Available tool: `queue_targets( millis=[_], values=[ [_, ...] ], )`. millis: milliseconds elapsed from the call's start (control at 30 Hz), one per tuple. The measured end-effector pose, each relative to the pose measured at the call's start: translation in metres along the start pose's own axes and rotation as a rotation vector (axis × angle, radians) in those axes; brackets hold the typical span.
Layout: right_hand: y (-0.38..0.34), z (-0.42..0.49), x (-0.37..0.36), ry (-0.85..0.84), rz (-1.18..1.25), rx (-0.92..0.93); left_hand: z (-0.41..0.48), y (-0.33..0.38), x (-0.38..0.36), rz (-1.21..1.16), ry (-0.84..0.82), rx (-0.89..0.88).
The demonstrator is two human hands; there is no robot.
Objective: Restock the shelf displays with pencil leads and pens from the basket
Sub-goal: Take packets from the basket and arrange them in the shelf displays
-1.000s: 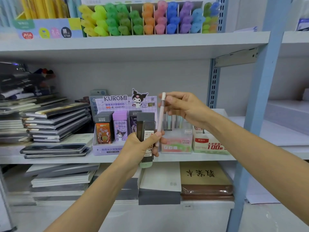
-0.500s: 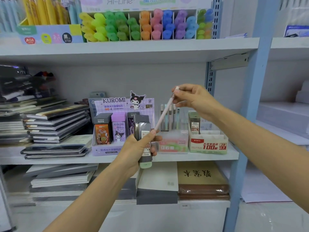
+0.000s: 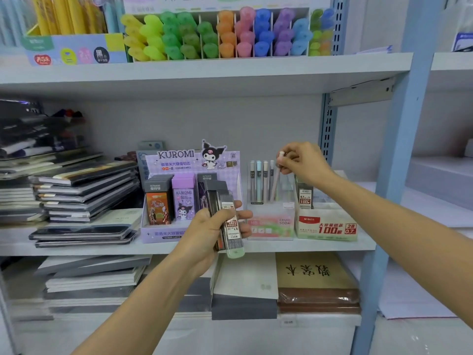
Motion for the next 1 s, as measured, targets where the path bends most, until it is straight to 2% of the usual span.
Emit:
queue_targets(
  millis=[200, 367, 533, 700, 800, 833, 900, 1000],
  values=[
    [-0.007, 0.003, -0.006, -0.118, -0.067, 0.049, 0.002, -0.002, -0.001, -0.008, -0.031, -0.019],
    [-0.014, 0.006, -0.008, -0.06, -0.03, 0.096, 0.002, -0.004, -0.002, -0.017, -0.033, -0.021],
    [-0.014, 0.009, -0.006, 0.019, -0.171, 0.182, 0.001, -0.004, -0.004, -0.005, -0.057, -0.02],
    [-0.007, 0.005, -0.008, 0.009, -0.242, 0.156, -0.001, -0.002, -0.008, -0.005, -0.063, -0.024],
    [-0.021, -0.001, 0.007, 0.071, -0.13, 0.139, -0.004, -0.001, -0.01, 0.004, -0.069, -0.025],
    [-0.028, -0.007, 0.008, 0.044, 0.006, 0.107, -0.004, -0.001, -0.01, 0.009, -0.068, -0.029],
    [-0.045, -0.028, -0.007, -0.176, 0.278, 0.031, -0.006, 0.0, -0.013, 0.013, -0.068, -0.04],
    [-0.065, -0.071, -0.04, -0.49, 0.312, 0.04, -0.01, 0.002, -0.021, 0.016, -0.077, -0.055]
  ],
)
Point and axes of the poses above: each hand's wrist, its own z-axis towards the middle knuckle, its own x-axis out of the back of the hand, y = z × x, the point moved 10 cm from there along z, towards the middle knuckle, and after that the axes turned 13 degrees about y, right-handed, at the moved point
